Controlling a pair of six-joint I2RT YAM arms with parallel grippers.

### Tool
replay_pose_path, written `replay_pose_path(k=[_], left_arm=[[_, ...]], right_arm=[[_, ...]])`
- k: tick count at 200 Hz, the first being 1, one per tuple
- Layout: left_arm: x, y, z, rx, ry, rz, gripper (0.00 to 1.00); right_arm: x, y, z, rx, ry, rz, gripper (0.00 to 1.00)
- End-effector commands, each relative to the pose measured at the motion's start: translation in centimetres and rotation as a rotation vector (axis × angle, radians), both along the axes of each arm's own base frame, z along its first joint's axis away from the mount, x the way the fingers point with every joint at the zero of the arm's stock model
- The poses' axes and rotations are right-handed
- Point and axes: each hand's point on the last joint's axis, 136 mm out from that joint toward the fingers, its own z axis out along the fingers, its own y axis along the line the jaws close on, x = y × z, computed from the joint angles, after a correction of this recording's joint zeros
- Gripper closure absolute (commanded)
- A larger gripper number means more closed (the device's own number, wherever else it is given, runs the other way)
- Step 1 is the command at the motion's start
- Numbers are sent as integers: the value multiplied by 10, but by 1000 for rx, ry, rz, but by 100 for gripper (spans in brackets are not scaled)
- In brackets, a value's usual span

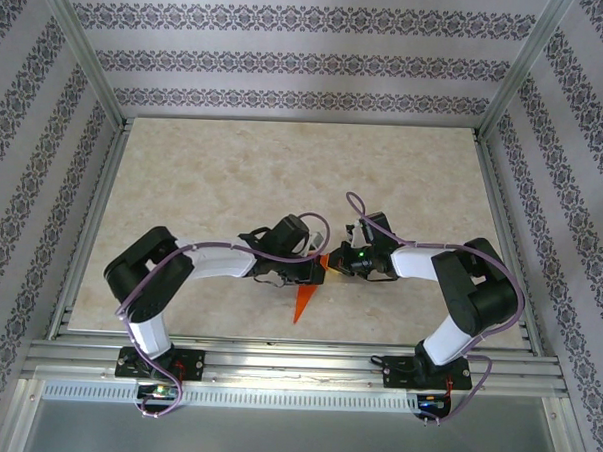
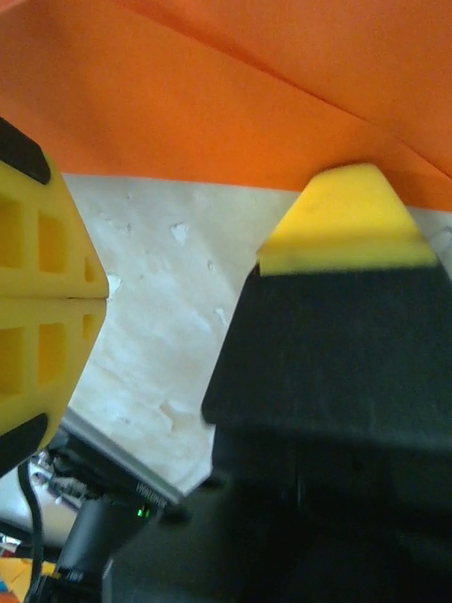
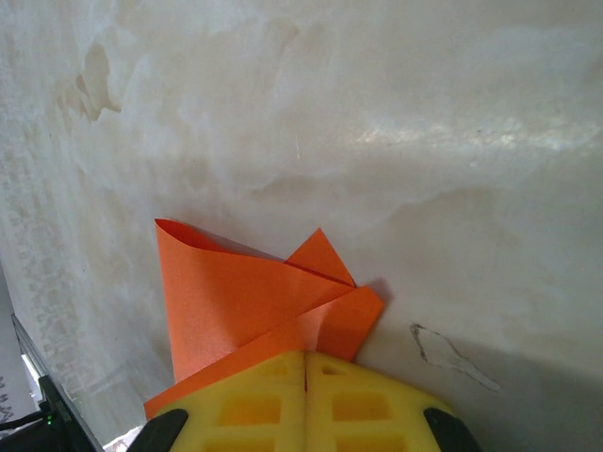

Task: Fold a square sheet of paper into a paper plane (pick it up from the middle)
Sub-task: Fold the wing for the fifth time at the center of the table.

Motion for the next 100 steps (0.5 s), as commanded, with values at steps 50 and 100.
replay_pose_path(k=[50, 100], left_arm=[[-39, 32, -46, 176, 83, -29, 96], [-61, 47, -51, 192, 103, -39, 94]], right_arm=[[-13, -15, -29, -86, 66, -26, 100], [-13, -17, -31, -92, 70, -29, 100]])
